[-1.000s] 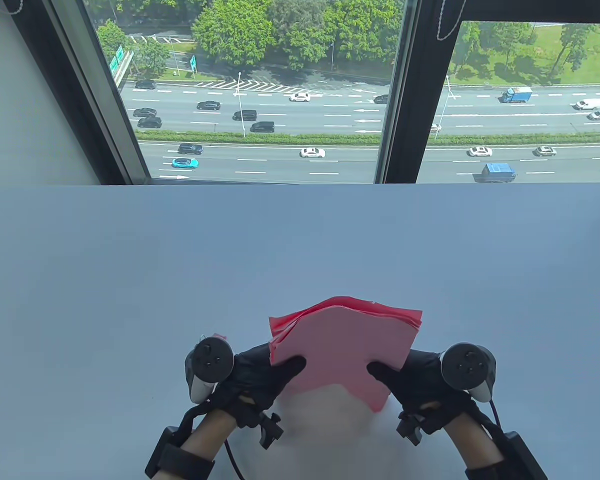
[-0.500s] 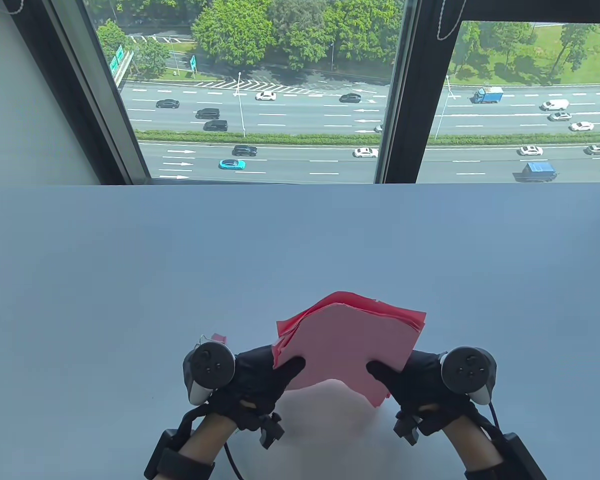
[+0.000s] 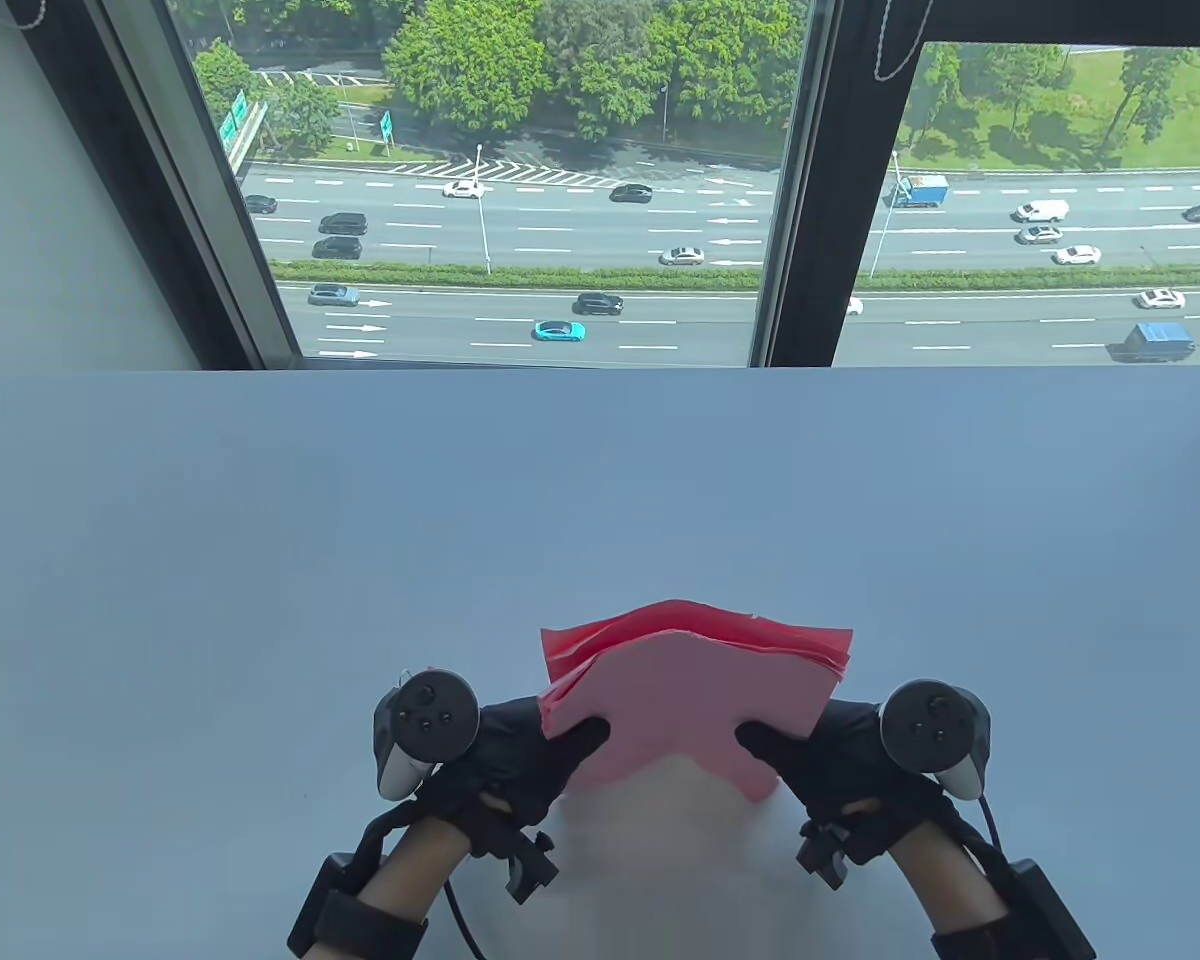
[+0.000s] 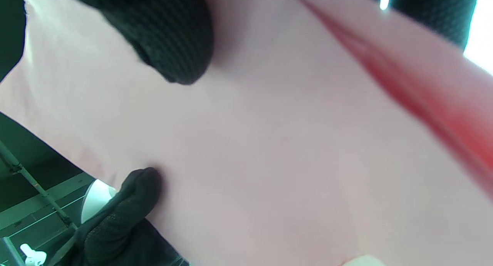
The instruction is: Clip paper with binder clip (Left hand to clip)
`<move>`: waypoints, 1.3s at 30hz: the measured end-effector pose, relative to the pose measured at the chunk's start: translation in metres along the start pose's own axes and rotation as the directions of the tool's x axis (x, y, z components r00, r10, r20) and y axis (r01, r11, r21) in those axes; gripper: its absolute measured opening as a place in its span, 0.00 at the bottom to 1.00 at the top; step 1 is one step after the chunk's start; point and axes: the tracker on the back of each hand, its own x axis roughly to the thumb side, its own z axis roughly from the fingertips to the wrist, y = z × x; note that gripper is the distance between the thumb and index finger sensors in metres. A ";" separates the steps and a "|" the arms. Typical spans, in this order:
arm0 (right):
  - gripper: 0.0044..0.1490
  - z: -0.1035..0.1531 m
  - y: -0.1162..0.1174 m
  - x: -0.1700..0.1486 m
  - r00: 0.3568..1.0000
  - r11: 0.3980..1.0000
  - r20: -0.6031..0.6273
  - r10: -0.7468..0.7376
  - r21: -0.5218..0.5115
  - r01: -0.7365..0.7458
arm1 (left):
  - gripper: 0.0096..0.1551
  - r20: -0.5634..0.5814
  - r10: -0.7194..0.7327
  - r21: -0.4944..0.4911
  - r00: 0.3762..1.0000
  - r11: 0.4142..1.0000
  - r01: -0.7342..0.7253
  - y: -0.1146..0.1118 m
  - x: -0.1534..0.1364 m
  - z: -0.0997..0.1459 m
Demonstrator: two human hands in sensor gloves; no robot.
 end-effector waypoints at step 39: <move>0.65 0.002 -0.002 -0.026 0.941 0.956 -0.166 -0.294 -0.041 0.292 | 0.28 0.128 0.508 0.127 0.852 0.843 -0.522 0.011 0.006 0.006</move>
